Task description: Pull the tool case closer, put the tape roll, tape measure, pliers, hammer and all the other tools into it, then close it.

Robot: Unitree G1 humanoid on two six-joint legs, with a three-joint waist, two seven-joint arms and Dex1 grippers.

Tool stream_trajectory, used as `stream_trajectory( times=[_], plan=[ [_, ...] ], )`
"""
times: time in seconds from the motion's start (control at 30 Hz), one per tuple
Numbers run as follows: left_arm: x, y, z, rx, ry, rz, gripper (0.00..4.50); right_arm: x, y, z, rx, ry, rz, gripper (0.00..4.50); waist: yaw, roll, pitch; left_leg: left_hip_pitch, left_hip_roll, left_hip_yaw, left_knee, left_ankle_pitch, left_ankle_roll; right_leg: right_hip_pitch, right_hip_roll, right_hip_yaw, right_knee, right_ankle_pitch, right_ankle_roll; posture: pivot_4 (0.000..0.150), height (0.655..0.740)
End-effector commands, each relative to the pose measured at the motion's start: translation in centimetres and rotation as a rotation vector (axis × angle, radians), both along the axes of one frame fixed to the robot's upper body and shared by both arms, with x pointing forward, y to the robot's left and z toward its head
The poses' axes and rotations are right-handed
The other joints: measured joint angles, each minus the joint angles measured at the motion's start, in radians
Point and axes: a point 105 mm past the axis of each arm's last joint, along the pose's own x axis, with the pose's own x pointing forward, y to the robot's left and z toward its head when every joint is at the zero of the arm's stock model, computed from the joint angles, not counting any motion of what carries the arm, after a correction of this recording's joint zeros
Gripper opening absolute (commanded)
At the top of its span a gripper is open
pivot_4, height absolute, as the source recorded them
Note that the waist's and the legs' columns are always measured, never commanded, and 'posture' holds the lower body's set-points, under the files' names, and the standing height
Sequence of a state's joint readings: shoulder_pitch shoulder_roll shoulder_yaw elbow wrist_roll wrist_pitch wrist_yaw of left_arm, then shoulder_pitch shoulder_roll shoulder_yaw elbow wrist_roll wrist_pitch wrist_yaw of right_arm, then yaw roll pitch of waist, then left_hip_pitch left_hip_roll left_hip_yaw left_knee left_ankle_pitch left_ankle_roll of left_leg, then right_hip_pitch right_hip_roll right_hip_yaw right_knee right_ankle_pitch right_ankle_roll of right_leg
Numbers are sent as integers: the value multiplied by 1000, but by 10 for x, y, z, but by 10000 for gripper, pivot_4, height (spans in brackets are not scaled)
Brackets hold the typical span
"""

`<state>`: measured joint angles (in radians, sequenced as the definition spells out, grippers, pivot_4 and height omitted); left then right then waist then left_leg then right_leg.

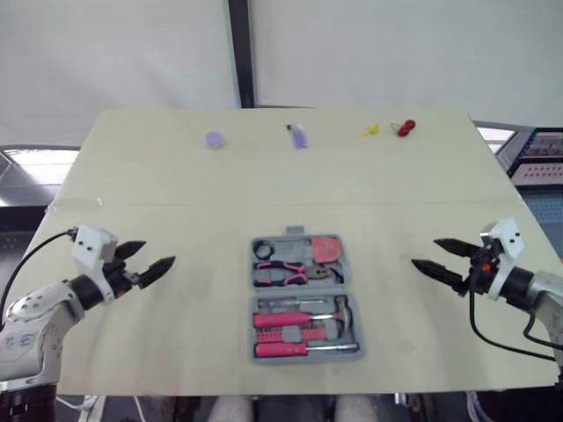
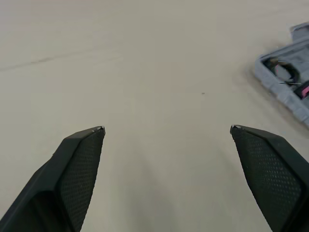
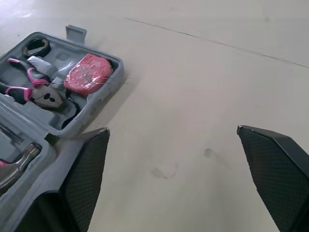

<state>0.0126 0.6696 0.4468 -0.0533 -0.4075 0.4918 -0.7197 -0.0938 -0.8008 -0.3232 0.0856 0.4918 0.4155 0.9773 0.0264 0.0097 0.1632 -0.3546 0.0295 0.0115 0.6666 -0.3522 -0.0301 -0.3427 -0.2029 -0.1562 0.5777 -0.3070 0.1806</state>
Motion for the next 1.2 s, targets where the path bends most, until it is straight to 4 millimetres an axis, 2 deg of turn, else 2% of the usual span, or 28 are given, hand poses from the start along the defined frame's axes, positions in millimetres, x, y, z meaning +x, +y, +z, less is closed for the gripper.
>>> stream_trajectory(
  times=[0.03, 0.33, 0.5, 0.6, 0.63, 0.7, 0.77, 0.83, 0.93, 0.97, 1.0, 1.2],
  plan=[
    [1, 8, 13, 35, -55, 26, 44599, 1, -9, 9, -11, -60, -36, 45000, -1, 0, 0, 0, 0, 0, 0, 0, 0, 0, 0, 0, 0, 0, 0, 1500, 7400],
    [0, -14, 13, 16, -46, -60, 44599, -3, -10, 4, -36, -46, -33, 45000, -4, 0, 0, 0, 0, 1, -1, 0, 0, -1, 0, 0, 0, 0, 0, 1500, 7400],
    [-1, -40, 12, 10, -18, -167, 44599, -5, 8, -5, -42, -1, 49, 45000, -4, 0, 0, 0, 0, 1, -1, 0, 0, -1, 0, 0, 0, 0, 0, 1500, 7400],
    [-2, -57, 2, 32, 22, -224, 44599, -6, 21, -6, -37, 16, 97, 45000, -5, 0, 0, 1, 0, 1, -1, 0, 0, -1, 0, 0, 0, 0, 0, 1500, 7400],
    [-1, -62, -1, 40, 36, -235, 42339, -5, 25, -7, -35, 22, 109, 45000, -5, 0, 0, 1, 0, 1, -1, 0, 0, -1, 0, 0, 0, 0, 0, 1500, 7400],
    [2, -77, -16, 64, 94, -270, 36291, -5, 44, -18, -80, 61, 174, 39543, -4, 0, 0, 1, 0, 1, -1, 0, 0, -1, 0, 0, 0, 0, 0, 1500, 7400],
    [5, -93, -30, 79, 138, -306, 27295, -2, 61, -27, -102, 85, 228, 32436, -5, 0, 0, 1, 0, 1, -1, 0, 0, 0, 0, 1, 0, 0, 0, 1500, 7400],
    [7, -103, -37, 79, 162, -326, 16926, 1, 69, -33, -114, 97, 245, 21985, -4, 0, 0, 1, 0, 1, -1, 0, 0, -1, 0, 1, 0, 0, 0, 1500, 7400],
    [10, -131, -47, 60, 189, -391, 1496, 6, 85, -47, -140, 123, 275, 6483, -1, 0, 0, 0, 0, 1, -1, 0, 0, -1, 0, 0, 1, 0, 0, 1500, 7400],
    [11, -137, -48, 58, 192, -405, 0, 6, 87, -50, -144, 128, 281, 1692, -1, 0, 0, 0, 0, 1, -1, 0, 0, -1, 0, 0, 1, 0, 0, 1500, 7400],
    [12, -141, -51, 59, 199, -413, 0, 6, 91, -54, -156, 132, 285, 695, -2, 0, 0, 0, 0, 1, 0, 0, 0, -1, 0, 0, 1, 0, 0, 1500, 7400],
    [15, -161, -57, 40, 212, -450, 0, 3, 100, -62, -164, 157, 300, 695, -4, 0, 0, 0, 0, 1, -1, 0, 0, -1, 0, 0, 1, 0, 0, 1500, 7400]
  ],
)
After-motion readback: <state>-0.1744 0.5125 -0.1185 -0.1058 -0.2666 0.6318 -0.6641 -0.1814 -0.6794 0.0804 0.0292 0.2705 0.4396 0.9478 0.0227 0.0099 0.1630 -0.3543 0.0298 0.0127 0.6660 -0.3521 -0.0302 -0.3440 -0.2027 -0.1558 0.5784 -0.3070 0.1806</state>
